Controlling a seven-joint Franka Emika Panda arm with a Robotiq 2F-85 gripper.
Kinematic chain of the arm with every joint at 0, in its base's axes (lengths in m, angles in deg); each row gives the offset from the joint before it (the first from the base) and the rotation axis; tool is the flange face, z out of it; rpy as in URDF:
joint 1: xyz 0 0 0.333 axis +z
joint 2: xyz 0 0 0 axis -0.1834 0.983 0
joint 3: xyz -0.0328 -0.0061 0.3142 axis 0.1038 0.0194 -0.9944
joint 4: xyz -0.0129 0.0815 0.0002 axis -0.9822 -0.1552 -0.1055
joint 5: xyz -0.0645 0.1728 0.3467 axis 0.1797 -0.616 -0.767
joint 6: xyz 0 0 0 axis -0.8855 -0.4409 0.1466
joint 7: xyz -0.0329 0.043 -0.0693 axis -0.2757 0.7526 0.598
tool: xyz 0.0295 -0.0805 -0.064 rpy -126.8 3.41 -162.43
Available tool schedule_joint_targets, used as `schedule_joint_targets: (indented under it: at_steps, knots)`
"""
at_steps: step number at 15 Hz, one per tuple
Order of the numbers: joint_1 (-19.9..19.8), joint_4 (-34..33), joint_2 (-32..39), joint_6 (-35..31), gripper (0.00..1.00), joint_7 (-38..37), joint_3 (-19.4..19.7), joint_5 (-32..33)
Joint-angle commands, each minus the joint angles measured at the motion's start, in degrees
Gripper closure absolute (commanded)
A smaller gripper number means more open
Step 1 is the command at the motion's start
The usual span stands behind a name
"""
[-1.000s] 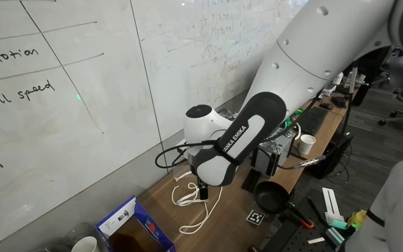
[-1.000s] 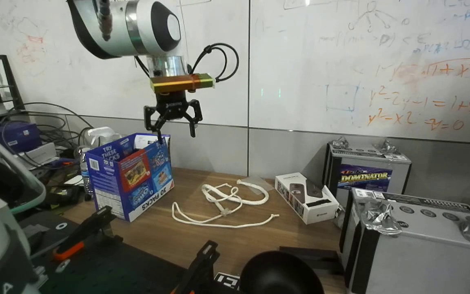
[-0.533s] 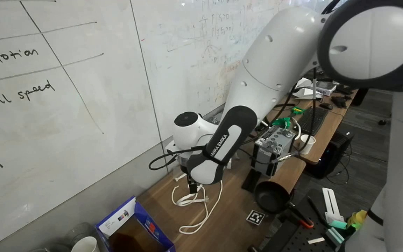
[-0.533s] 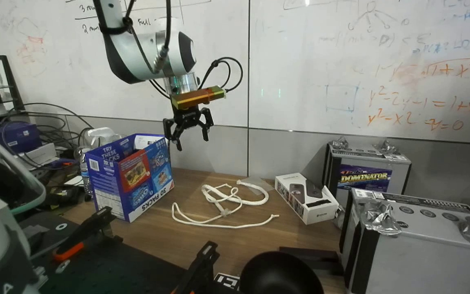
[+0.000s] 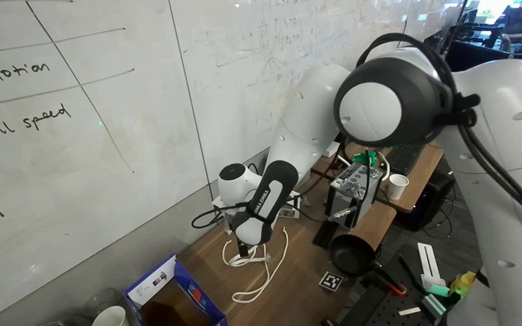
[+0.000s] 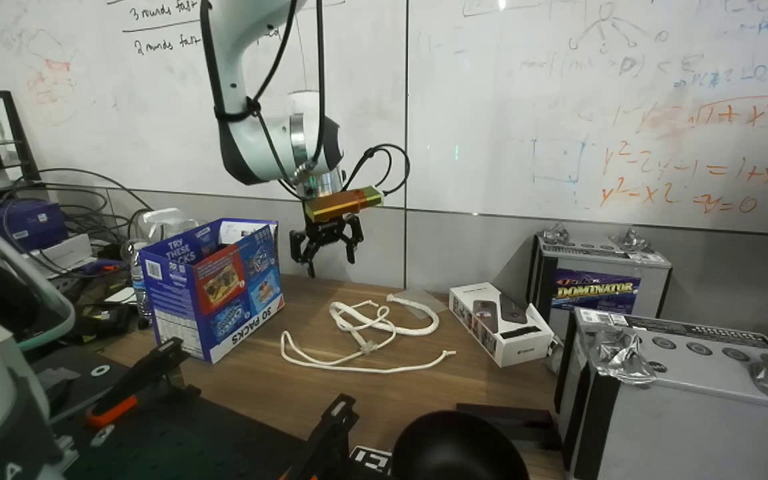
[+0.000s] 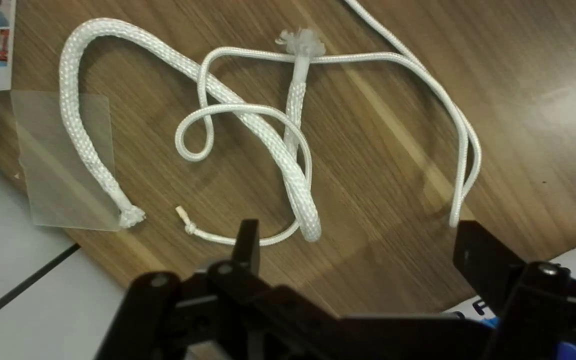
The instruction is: Put the ropes in the box
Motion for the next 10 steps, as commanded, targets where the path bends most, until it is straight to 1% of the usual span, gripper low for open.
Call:
schedule_joint_targets:
  at_steps: [1,10]
  knots:
    - [0.43,-6.36,6.72,-0.28,0.00,-1.78,0.86,2.02]
    - [1.01,-15.70,16.42,1.19,0.00,-2.40,1.16,1.72]
